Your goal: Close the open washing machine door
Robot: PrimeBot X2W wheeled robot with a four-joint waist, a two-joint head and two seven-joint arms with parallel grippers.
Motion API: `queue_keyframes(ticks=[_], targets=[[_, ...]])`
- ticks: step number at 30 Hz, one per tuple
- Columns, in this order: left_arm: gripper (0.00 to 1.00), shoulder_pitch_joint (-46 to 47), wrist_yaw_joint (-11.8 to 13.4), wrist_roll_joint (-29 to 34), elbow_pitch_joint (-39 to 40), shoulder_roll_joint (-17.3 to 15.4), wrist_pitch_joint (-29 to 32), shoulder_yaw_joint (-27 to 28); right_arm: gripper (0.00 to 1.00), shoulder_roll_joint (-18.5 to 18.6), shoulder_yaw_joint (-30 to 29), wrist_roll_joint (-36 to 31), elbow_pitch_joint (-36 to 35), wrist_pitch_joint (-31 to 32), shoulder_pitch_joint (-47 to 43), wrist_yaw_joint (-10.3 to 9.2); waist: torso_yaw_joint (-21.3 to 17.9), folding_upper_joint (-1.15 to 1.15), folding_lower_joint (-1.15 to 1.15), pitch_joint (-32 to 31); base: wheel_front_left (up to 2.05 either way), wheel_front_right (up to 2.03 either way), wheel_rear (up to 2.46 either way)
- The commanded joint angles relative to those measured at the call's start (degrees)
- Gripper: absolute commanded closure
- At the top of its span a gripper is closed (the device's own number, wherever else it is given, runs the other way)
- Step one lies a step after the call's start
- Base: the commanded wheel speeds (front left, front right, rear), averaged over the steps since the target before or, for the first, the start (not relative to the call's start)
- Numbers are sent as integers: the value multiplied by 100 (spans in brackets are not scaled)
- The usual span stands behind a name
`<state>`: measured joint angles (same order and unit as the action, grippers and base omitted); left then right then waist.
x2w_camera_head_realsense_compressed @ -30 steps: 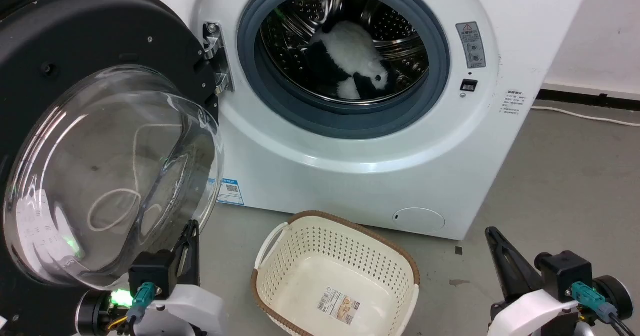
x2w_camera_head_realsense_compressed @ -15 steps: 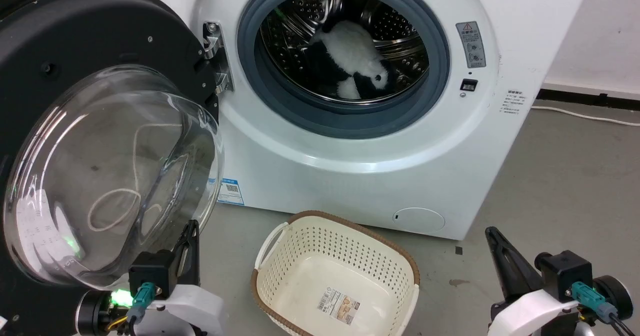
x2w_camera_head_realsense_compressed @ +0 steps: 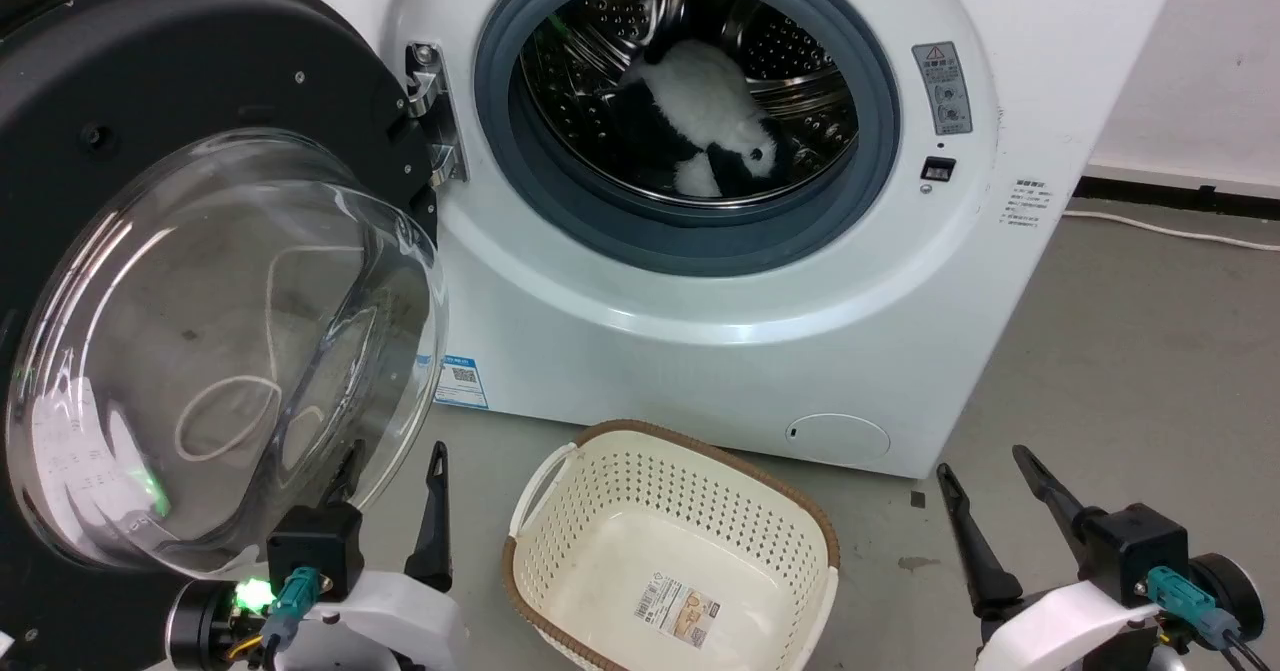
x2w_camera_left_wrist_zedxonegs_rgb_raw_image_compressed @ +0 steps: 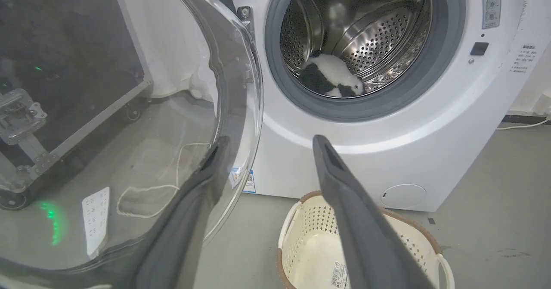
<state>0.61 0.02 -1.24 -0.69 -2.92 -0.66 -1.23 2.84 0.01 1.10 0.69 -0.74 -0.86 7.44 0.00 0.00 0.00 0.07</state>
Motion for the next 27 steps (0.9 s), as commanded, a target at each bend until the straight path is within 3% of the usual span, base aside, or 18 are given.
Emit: queue_keyframes(ticks=[1, 17, 19, 27], targets=[[0, 4, 28, -57, -25, 0, -75, -37, 0, 0, -3, 79, 20, -70, -49, 0, 0, 0, 0, 3, 0, 0, 0], [0, 14, 66, -280, -107, 1, -267, -236, 0, 1, 8, 306, 92, -261, -124, 1, -9, 0, 0, 5, 0, 0, 0], [100, 18, 67, -305, -115, 1, -291, -260, 0, 1, 10, 335, 102, -285, -136, 1, -7, 0, 0, 2, 0, 0, 0], [100, 59, 40, -371, 186, 1, -387, -293, 0, 1, 12, 458, 151, -381, -190, 1, 41, 0, 0, -17, 0, 0, 0]])
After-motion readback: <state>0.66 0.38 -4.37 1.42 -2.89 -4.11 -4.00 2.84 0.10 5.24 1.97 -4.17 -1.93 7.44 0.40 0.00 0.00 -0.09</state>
